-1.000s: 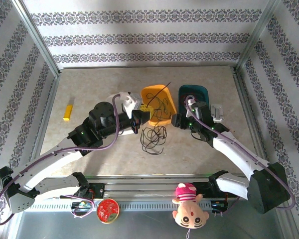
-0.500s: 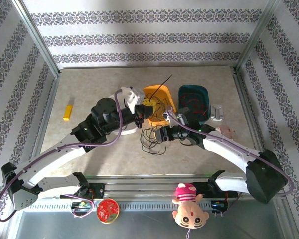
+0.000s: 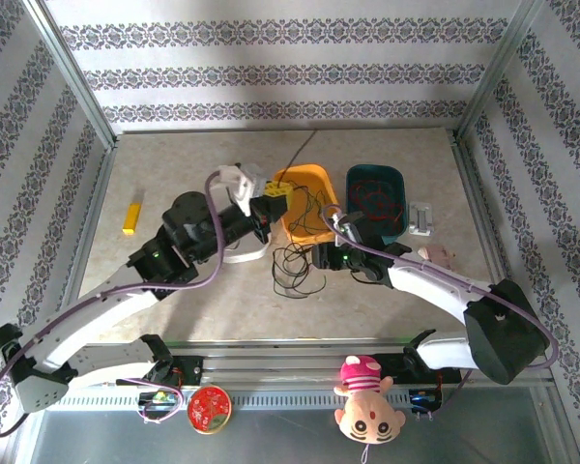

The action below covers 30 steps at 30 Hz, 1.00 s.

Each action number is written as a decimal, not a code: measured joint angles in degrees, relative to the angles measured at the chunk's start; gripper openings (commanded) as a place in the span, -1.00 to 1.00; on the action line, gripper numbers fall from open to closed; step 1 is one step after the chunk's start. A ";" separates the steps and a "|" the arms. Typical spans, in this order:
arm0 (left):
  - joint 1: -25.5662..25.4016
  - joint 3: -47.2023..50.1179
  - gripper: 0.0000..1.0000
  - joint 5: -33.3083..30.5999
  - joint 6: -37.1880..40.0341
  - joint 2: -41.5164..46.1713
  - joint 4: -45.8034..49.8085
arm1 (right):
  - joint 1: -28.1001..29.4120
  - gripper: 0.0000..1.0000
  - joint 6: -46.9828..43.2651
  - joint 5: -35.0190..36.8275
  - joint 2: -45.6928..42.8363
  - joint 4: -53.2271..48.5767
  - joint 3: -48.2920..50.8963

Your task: Untangle the cables

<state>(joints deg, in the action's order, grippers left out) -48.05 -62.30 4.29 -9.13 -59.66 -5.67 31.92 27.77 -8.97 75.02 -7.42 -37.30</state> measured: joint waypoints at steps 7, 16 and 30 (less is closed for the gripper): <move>0.00 -0.63 -1.00 -4.96 3.17 5.90 -3.48 | -5.27 0.04 3.65 1.22 -2.03 -1.25 4.63; 0.00 -4.85 -1.00 2.71 4.17 -0.07 1.27 | -2.14 0.08 -0.11 -7.52 -8.70 1.25 3.98; -1.09 -4.85 -1.00 9.33 2.43 -3.04 2.25 | 6.49 0.13 -5.09 -12.55 -2.32 4.28 -6.84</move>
<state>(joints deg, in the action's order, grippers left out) -49.15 -67.16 13.63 -6.70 -62.70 -3.42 38.41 22.68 -21.52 72.71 -3.14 -44.14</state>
